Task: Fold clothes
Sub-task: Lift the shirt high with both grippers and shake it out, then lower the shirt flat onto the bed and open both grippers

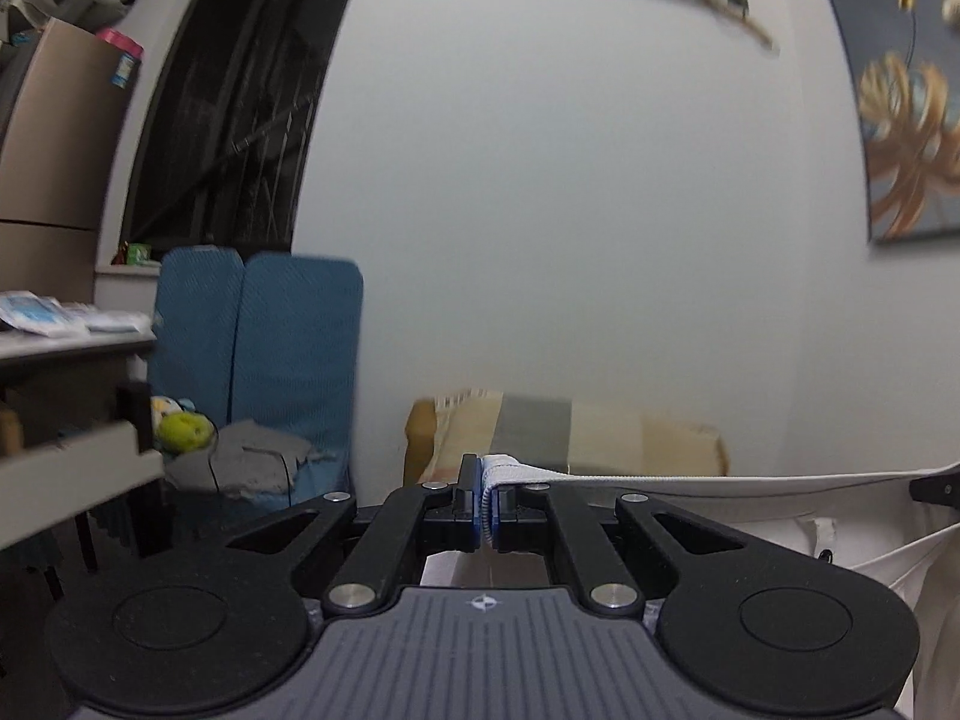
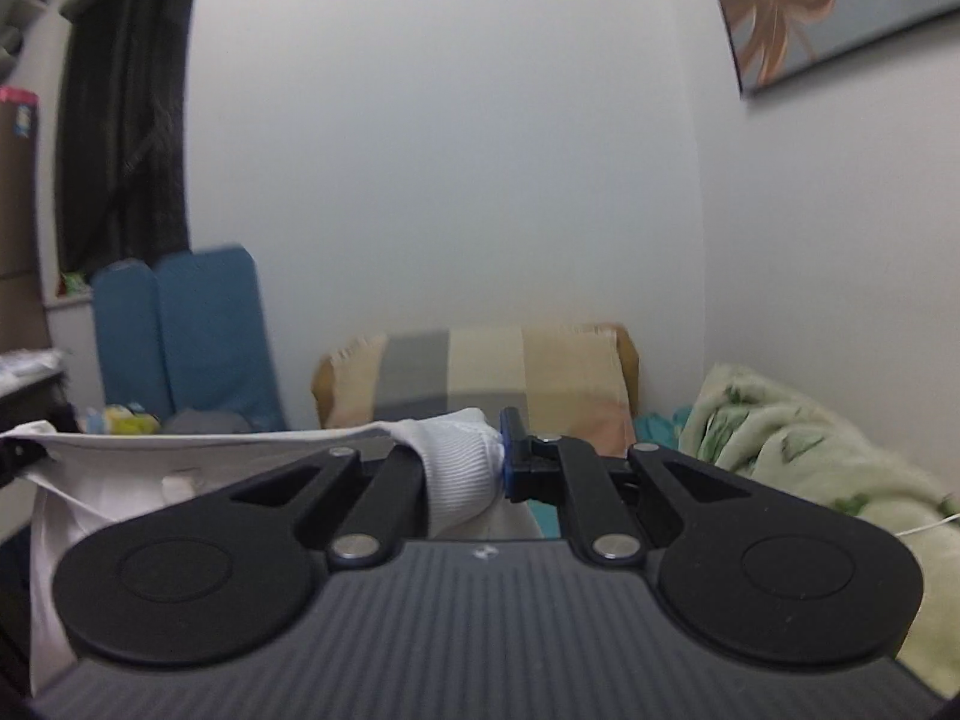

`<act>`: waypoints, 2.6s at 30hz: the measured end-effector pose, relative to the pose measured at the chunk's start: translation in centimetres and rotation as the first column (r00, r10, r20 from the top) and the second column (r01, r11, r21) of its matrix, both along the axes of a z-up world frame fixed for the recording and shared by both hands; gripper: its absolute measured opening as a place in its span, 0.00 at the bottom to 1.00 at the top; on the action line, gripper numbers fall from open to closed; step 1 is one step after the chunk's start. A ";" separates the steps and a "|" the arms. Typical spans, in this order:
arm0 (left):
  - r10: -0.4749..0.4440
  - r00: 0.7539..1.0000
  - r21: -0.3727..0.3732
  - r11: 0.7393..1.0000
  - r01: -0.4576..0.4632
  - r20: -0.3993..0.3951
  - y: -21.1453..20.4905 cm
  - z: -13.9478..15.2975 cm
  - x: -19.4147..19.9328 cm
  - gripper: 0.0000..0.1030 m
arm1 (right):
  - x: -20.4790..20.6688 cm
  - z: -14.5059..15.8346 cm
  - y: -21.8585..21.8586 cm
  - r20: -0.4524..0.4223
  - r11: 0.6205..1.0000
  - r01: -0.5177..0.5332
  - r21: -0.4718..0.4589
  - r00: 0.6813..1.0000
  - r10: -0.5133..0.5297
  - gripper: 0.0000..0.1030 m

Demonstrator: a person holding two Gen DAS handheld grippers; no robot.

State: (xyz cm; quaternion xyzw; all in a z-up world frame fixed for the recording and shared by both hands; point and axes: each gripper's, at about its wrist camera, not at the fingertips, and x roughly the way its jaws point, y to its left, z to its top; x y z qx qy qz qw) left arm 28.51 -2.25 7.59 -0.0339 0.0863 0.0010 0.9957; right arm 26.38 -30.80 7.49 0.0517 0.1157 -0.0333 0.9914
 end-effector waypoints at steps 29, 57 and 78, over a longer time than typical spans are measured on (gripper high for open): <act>-0.153 0.892 -0.022 0.987 0.158 -0.426 0.9 -20.8 16.7 0.85 | 19.2 -23.8 -4.2 -0.464 0.955 -0.118 0.274 0.853 0.238 0.81; -0.007 0.914 -0.161 0.985 -0.064 -0.406 6.4 -20.9 -8.2 0.88 | 17.5 -23.4 -3.2 -0.392 0.918 -0.017 0.397 0.901 0.186 0.63; -0.020 0.888 -0.477 0.849 -0.227 -0.459 14.5 -24.0 -7.0 0.84 | 21.4 -26.6 -2.9 -0.359 0.914 0.063 0.401 0.928 0.094 1.00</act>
